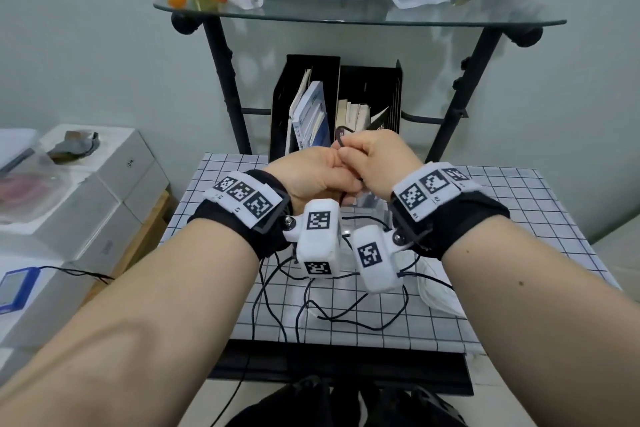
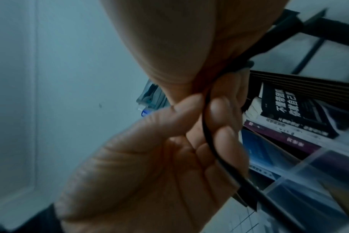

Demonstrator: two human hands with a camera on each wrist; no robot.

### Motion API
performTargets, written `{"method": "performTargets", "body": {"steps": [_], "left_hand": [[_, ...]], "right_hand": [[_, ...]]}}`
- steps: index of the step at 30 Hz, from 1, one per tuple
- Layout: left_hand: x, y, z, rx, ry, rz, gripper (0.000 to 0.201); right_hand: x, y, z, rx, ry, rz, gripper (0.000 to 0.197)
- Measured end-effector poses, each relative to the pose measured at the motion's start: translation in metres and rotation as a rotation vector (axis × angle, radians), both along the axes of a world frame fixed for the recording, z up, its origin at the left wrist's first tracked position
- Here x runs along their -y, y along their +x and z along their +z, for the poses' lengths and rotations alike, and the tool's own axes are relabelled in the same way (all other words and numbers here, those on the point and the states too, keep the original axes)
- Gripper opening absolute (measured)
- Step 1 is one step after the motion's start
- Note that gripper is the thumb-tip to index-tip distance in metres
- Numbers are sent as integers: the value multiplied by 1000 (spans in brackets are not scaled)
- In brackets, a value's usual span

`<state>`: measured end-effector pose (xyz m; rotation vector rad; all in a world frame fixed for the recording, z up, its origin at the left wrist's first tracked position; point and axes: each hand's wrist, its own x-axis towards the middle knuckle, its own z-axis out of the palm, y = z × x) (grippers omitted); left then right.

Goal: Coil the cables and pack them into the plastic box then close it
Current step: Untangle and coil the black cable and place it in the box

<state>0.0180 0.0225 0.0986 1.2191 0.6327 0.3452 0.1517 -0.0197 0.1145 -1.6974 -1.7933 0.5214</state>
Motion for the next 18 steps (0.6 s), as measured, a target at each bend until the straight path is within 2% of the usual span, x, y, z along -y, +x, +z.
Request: {"method": "performTargets", "body": {"steps": [6,11,13,14,16,18], "left_hand": [[-2,-5,4,-39,36,-8,18],[-7,-17,-7,-123,58,-27,13],[-10,-27,-20,-187,62,-33,10],[-12,-31,-26,-203,51,-22,16],[-15,-36,-31,-200,36,23,25],[-15,-38,-26,-168,44,82,20]], "right_hand": [[-10,-4,18,311,-159,32,31],[-12,5,22,321,-126,-22,52],[-12,12,28,339,-137,-83,48],[-12,15,31,348,-153,-115,44],[-12,20,32,356,-194,-145,39],[-12,24,31,353,-214,-153,40]]}}
